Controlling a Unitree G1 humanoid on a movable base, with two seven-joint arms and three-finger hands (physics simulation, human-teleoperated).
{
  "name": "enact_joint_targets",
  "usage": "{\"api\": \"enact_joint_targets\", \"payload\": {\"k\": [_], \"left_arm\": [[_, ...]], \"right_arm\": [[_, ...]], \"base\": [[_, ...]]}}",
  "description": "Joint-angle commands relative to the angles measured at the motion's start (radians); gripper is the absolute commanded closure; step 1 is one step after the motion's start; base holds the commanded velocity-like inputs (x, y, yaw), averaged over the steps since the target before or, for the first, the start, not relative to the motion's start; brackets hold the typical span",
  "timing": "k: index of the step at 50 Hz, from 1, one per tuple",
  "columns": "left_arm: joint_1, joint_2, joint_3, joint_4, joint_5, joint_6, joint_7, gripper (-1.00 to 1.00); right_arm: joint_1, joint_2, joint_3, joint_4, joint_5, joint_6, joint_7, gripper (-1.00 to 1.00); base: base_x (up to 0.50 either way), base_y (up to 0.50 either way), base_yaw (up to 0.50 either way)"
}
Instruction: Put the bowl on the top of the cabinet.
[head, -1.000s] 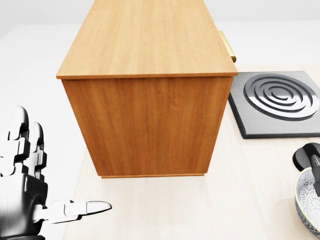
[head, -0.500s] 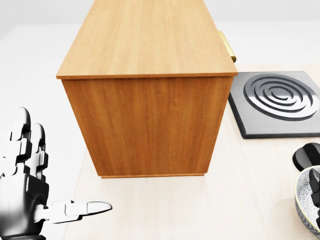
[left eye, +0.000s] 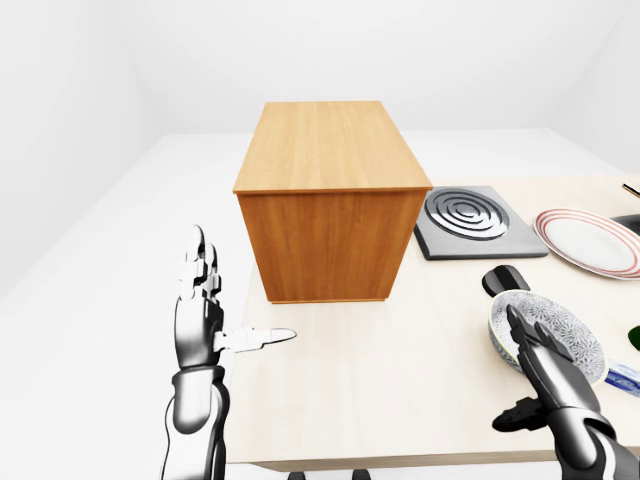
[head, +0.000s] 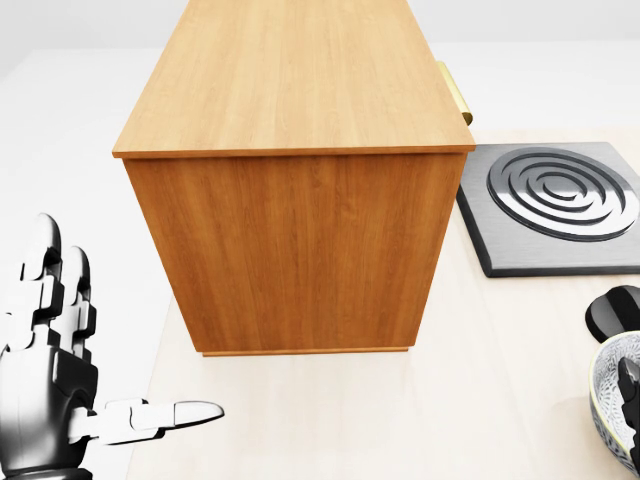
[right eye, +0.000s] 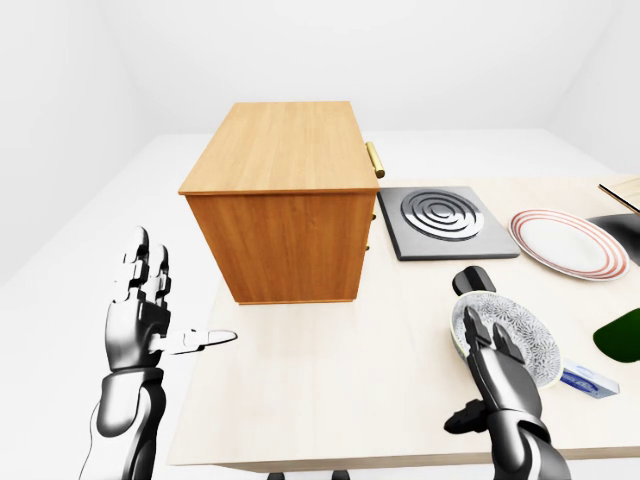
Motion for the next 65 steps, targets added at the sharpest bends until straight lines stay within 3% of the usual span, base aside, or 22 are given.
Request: {"api": "enact_joint_targets", "payload": {"k": [1, 26, 27, 28, 29, 45, 51, 61, 65], "left_arm": [[0.003, 0.000, -0.002, -0.001, 0.001, 0.000, 0.000, -1.00], [0.008, 0.001, -0.006, 0.007, 0.001, 0.000, -0.005, -1.00], [0.006, 0.001, -0.005, 0.011, 0.001, 0.000, -0.005, -1.00], [0.006, 0.001, -0.006, 0.010, 0.001, 0.000, -0.005, -1.00], [0.006, 0.000, -0.006, 0.009, 0.001, 0.000, -0.005, -1.00], [-0.002, 0.001, -0.005, 0.023, 0.002, 0.000, 0.001, -1.00], [-0.006, 0.001, -0.001, 0.027, 0.000, 0.000, 0.004, -1.00], [-0.007, 0.001, 0.001, 0.012, -0.002, 0.000, 0.005, -1.00], [-0.004, 0.000, -0.001, 0.009, -0.001, 0.000, 0.003, -1.00]], "right_arm": [[-0.007, -0.030, 0.003, 0.070, -0.025, 0.000, -0.027, -1.00], [-0.023, -0.103, 0.033, 0.253, -0.049, 0.000, -0.079, -1.00], [-0.017, -0.101, 0.032, 0.241, -0.043, 0.000, -0.067, -0.19], [-0.016, -0.100, 0.031, 0.237, -0.039, 0.000, -0.064, 0.95], [-0.015, -0.100, 0.030, 0.234, -0.038, 0.000, -0.061, 1.00], [-0.020, -0.098, -0.019, 0.148, -0.036, 0.000, -0.032, 1.00], [-0.032, -0.083, -0.113, -0.039, 0.008, 0.000, 0.079, 1.00], [-0.115, -0.088, -0.258, -0.395, 0.141, 0.000, 0.354, 1.00], [-0.150, -0.112, -0.294, -0.489, 0.204, 0.000, 0.354, 1.00]], "base": [[0.00, 0.00, 0.00], [0.00, 0.00, 0.00], [0.00, 0.00, 0.00], [0.00, 0.00, 0.00], [0.00, 0.00, 0.00], [0.00, 0.00, 0.00], [0.00, 0.00, 0.00], [0.00, 0.00, 0.00], [0.00, 0.00, 0.00]]}}
